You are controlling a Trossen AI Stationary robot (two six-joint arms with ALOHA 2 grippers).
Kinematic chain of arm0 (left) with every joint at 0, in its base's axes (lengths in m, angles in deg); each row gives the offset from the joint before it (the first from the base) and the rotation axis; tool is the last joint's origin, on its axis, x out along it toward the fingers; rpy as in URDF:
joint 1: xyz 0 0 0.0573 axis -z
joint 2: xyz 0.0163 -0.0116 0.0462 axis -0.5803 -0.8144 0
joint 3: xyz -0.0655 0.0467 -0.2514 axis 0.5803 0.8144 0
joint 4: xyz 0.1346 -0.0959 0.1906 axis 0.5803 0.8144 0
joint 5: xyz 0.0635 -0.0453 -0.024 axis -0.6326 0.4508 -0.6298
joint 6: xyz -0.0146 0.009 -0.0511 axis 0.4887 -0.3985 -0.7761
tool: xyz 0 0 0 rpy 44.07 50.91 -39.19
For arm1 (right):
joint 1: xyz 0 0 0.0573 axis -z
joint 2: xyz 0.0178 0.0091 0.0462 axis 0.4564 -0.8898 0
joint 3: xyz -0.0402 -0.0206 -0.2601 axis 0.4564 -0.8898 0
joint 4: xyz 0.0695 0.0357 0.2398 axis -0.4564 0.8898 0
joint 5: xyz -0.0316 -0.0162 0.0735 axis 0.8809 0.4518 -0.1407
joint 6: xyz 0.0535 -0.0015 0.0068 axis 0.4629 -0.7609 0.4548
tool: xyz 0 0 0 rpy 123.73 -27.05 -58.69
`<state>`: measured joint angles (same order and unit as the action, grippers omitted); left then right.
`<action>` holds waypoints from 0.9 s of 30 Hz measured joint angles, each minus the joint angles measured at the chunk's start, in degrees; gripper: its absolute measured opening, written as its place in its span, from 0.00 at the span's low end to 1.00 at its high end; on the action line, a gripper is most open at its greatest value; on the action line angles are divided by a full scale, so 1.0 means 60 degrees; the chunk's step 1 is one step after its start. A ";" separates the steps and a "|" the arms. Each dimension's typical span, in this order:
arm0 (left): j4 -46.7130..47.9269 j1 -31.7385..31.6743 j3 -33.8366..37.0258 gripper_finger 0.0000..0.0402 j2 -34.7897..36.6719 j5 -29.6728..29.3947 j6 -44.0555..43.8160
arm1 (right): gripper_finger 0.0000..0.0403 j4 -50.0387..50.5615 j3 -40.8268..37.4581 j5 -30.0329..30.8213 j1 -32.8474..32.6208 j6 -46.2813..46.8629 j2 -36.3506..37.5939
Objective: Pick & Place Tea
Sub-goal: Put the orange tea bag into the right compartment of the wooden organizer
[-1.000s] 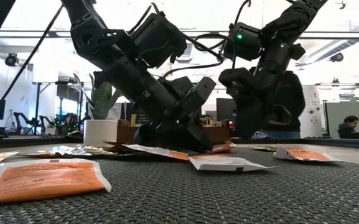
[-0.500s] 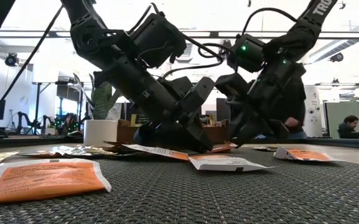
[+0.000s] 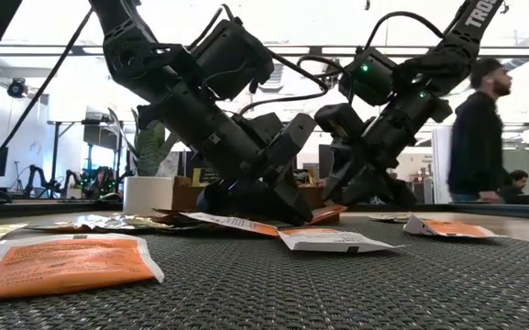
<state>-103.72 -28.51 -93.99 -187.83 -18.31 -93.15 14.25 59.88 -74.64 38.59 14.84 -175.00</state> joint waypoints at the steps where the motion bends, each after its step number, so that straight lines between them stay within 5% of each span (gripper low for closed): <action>1: -0.0004 0.0000 0.0001 0.19 0.0001 0.0000 0.0000 | 0.26 -0.0002 -0.0015 0.0000 -0.0002 -0.0089 0.0000; 10: -0.0087 0.0007 -0.0048 0.19 0.0085 -0.0033 0.0117 | 0.05 -0.0018 -0.0037 0.0003 -0.0071 -0.0765 0.0000; 15: 0.0440 0.0099 0.0020 0.19 0.0741 -0.0138 0.0109 | 0.02 0.0009 -0.0037 0.0003 -0.0242 -0.1352 0.0256; 21: 0.1800 0.0404 0.0135 0.19 0.2315 -0.1721 -0.0021 | 0.02 0.0117 -0.0048 0.0490 -0.0437 -0.2014 0.1501; 27: 0.2102 0.0696 0.0622 0.19 0.3844 -0.3362 -0.0029 | 0.02 0.0773 0.0052 0.2310 -0.0012 -0.3744 0.2872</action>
<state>-91.11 -24.34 -90.25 -164.76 -38.48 -93.33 18.88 60.19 -60.78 38.52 -7.63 -157.77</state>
